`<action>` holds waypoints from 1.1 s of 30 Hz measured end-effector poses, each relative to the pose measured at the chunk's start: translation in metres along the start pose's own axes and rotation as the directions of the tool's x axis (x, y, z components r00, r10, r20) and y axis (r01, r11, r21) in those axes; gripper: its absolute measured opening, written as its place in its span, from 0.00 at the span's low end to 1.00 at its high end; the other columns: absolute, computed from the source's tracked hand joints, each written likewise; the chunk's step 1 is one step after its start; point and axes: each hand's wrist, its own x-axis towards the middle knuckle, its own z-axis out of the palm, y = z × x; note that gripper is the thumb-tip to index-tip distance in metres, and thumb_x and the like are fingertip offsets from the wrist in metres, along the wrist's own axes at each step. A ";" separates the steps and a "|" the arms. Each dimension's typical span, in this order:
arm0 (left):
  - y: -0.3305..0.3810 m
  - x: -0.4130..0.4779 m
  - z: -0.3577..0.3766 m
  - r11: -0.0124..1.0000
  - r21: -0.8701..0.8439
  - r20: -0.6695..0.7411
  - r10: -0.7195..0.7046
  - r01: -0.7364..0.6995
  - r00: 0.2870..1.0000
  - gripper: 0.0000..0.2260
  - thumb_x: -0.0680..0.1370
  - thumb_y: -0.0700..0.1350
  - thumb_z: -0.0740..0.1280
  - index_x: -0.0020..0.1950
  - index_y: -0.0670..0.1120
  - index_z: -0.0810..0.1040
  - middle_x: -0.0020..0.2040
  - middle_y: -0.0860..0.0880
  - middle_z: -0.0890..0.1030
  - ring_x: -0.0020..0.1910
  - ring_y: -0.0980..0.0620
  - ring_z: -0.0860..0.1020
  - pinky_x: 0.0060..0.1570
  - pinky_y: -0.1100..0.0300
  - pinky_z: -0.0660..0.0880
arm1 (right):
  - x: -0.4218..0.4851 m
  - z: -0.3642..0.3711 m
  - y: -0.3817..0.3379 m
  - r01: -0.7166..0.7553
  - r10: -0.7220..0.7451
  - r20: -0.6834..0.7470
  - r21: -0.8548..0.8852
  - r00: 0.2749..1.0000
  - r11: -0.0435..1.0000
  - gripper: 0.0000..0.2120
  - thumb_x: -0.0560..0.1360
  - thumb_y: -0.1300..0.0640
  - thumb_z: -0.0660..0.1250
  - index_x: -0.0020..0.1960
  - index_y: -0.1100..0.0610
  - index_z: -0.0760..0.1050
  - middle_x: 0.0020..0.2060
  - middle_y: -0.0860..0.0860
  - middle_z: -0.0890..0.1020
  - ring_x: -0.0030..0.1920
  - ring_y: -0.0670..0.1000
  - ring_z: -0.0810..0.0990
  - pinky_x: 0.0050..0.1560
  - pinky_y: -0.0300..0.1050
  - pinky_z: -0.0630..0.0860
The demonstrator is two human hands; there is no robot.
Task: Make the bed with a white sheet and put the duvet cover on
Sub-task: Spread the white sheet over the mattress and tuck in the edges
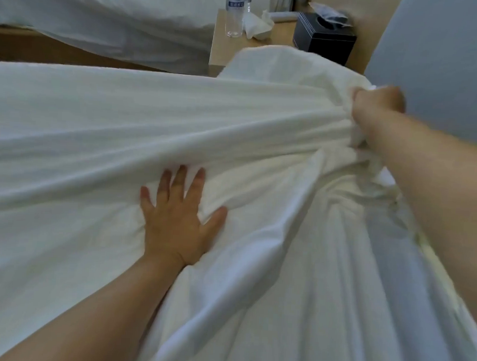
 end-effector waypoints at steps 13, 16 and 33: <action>-0.004 0.015 0.009 0.999 0.016 -0.065 0.031 -0.030 0.997 0.39 0.68 0.69 0.43 0.76 0.56 0.56 0.76 0.47 0.61 0.73 0.43 0.56 0.69 0.42 0.43 | -0.231 -0.012 0.124 0.542 -0.396 0.383 -0.438 0.834 0.718 0.41 0.61 0.19 0.35 0.71 0.32 0.35 0.77 0.52 0.47 0.74 0.52 0.40 0.67 0.55 0.34; 0.003 0.014 -0.003 0.998 0.056 0.021 0.017 -0.018 1.000 0.34 0.73 0.69 0.47 0.77 0.57 0.53 0.77 0.49 0.57 0.75 0.45 0.53 0.71 0.43 0.41 | -0.224 -0.006 0.126 0.502 -0.343 0.382 -0.486 0.858 0.715 0.41 0.65 0.23 0.43 0.74 0.36 0.39 0.77 0.51 0.47 0.75 0.54 0.41 0.69 0.58 0.38; 0.004 -0.246 -0.055 0.980 -0.151 0.124 0.147 -0.127 0.981 0.30 0.70 0.59 0.56 0.69 0.48 0.71 0.70 0.38 0.69 0.69 0.34 0.64 0.65 0.37 0.59 | -0.281 -0.061 0.127 0.554 -0.391 0.493 -0.241 0.777 0.797 0.37 0.73 0.33 0.50 0.77 0.49 0.51 0.75 0.57 0.57 0.75 0.55 0.54 0.72 0.56 0.49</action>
